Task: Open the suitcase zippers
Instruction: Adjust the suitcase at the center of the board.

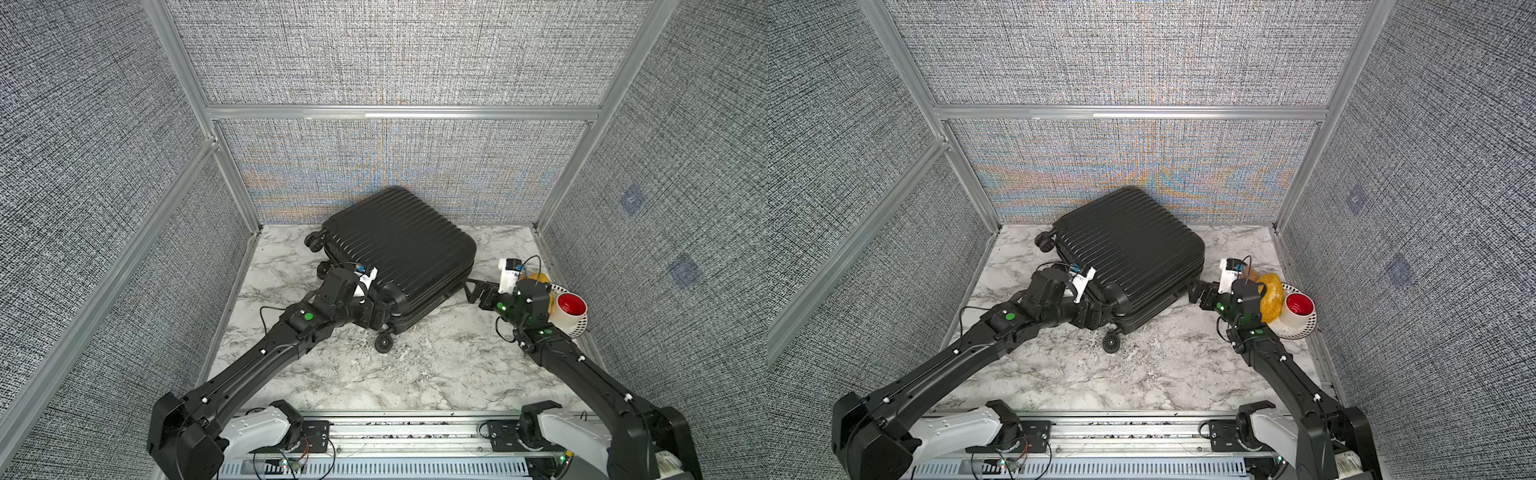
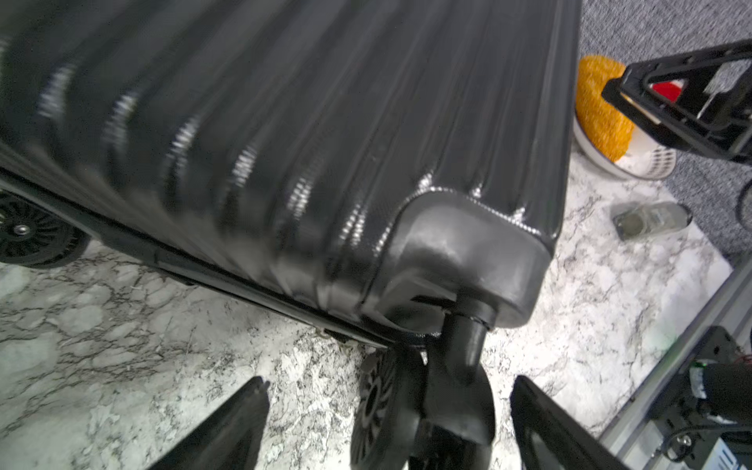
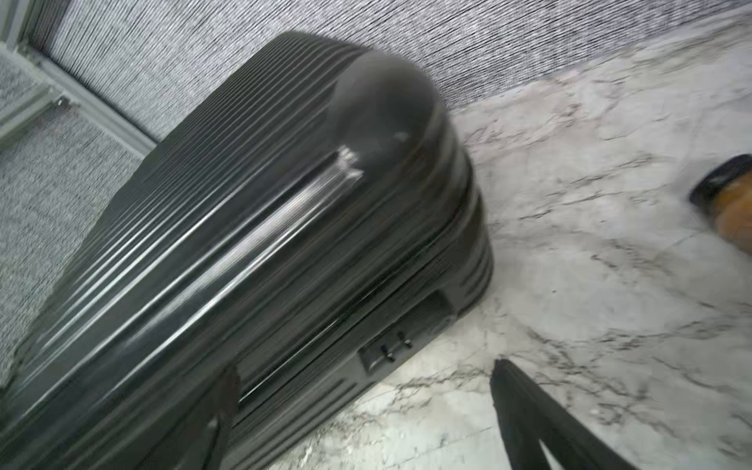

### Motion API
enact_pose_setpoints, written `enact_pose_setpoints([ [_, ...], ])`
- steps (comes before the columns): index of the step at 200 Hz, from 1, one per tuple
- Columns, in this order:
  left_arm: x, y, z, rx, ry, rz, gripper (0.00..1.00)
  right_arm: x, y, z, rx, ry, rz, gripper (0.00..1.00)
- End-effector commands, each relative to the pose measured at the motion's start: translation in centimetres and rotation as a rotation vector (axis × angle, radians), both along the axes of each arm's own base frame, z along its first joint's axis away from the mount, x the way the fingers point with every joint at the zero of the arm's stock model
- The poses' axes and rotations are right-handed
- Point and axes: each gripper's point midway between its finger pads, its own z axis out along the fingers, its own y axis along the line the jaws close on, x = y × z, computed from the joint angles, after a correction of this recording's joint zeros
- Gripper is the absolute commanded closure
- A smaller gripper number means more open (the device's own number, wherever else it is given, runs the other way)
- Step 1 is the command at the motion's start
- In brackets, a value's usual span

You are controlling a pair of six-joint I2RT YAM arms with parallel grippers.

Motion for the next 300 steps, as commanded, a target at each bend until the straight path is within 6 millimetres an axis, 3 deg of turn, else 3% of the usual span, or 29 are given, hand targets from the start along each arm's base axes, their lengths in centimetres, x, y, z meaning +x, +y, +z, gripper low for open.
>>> enact_pose_setpoints([
  [1, -1.6, -1.3, -1.0, 0.046, 0.025, -0.108, 0.07, -1.0, 1.0, 0.1, -0.038, -0.027, 0.01, 0.02],
  [31, -2.9, -2.6, -1.4, 0.051, 0.073, -0.192, 0.1, -2.0, 2.1, 1.4, -0.013, -0.068, 0.051, 0.03],
  [69, -3.4, -2.3, -2.1, 0.097, 0.1, -0.203, 0.29, -2.2, 1.8, 0.9, -0.018, -0.053, 0.033, 0.03],
  [86, -3.4, -2.4, -2.4, 0.104, 0.108, -0.209, 0.42, -2.3, 1.6, 0.3, -0.004, -0.039, 0.016, 0.03],
  [121, -3.2, -3.7, -2.8, 0.097, 0.136, -0.235, 0.52, -2.4, 0.4, 0.1, 0.063, -0.045, -0.066, 0.04],
  [141, -2.7, -5.4, -2.5, 0.064, 0.14, -0.252, 0.57, -2.7, -0.1, 0.0, 0.081, -0.073, -0.09, 0.08],
  [192, 0.7, -10.7, -2.6, 0.051, 0.095, -0.172, 0.71, -3.3, -1.4, -0.4, 0.06, -0.079, -0.142, 0.09],
  [219, 4.4, -12.7, -2.6, 0.039, 0.063, -0.003, 0.79, -3.6, -1.7, -0.4, 0.042, -0.093, -0.15, 0.09],
  [237, 6.7, -13.6, -2.4, 0.036, 0.031, 0.104, 0.91, -3.6, -2.7, -0.7, 0.041, -0.085, -0.203, 0.09],
  [262, 8.9, -16.4, -2.1, 0.024, 0.012, 0.128, 0.89, -3.6, -3.4, -1.0, 0.017, -0.072, -0.242, 0.09],
  [282, 9.6, -18.7, -1.5, 0.037, 0.007, 0.071, 0.74, -3.6, -3.6, -1.4, 0.003, -0.055, -0.252, 0.09],
  [300, 9.2, -19.2, -0.2, 0.029, -0.002, 0.018, 0.54, -3.7, -3.6, -1.4, 0.004, -0.057, -0.249, 0.09],
])
